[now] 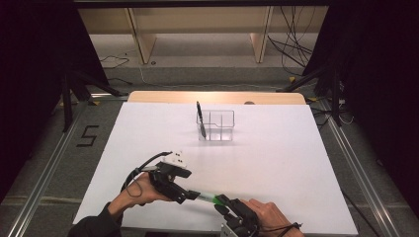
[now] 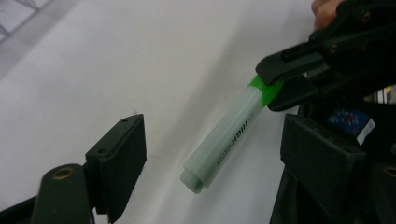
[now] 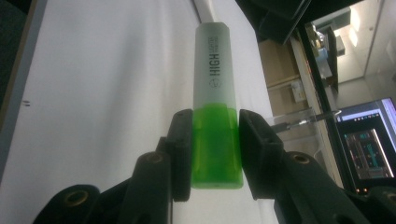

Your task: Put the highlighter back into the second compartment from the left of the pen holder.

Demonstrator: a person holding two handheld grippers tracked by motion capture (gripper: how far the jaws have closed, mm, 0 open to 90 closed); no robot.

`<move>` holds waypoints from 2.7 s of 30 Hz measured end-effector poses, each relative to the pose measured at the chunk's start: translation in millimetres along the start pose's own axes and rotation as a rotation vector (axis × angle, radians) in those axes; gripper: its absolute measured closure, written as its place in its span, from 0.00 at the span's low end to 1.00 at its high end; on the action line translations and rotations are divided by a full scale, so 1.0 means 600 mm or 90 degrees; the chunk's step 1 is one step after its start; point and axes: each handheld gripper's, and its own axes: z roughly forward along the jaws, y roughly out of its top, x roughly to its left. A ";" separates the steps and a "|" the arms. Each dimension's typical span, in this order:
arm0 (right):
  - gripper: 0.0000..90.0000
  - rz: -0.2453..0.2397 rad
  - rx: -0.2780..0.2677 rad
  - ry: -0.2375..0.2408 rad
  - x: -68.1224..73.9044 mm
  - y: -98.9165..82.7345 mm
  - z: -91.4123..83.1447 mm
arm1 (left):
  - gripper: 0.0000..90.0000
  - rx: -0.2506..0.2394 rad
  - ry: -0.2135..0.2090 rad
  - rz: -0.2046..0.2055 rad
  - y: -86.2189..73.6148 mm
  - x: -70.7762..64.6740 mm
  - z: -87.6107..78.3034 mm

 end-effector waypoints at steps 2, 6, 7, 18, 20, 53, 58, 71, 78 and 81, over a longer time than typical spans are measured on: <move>0.75 -0.007 -0.004 0.004 -0.001 0.000 0.000 | 0.26 0.026 -0.008 0.015 0.005 -0.002 0.006; 0.75 -0.017 -0.011 0.010 0.001 0.001 0.000 | 0.30 0.070 -0.027 0.036 0.015 -0.007 0.023; 0.75 -0.024 -0.013 0.009 0.002 0.002 0.001 | 0.30 0.080 -0.030 0.041 0.018 -0.007 0.026; 0.75 -0.035 -0.016 0.025 0.005 0.004 0.002 | 0.40 0.163 -0.061 0.079 0.031 -0.011 0.052; 0.75 -0.030 -0.016 0.026 0.005 0.004 0.001 | 0.43 0.172 -0.066 0.086 0.033 -0.013 0.056; 0.75 -0.069 -0.032 0.053 0.015 0.009 0.001 | 0.73 0.266 -0.137 0.134 0.047 -0.022 0.100; 0.75 -0.077 -0.033 0.055 0.017 0.010 0.000 | 0.78 0.270 -0.162 0.126 0.046 -0.017 0.099; 0.73 -0.082 -0.046 0.046 0.020 0.009 -0.001 | 0.86 0.265 -0.209 0.076 0.042 -0.006 0.095; 0.55 -0.030 -0.027 0.021 0.001 -0.001 -0.013 | 0.86 0.212 -0.170 0.038 0.035 0.020 0.078; 0.50 0.003 -0.016 0.018 -0.004 -0.006 -0.013 | 0.86 0.155 -0.149 0.016 0.034 0.029 0.064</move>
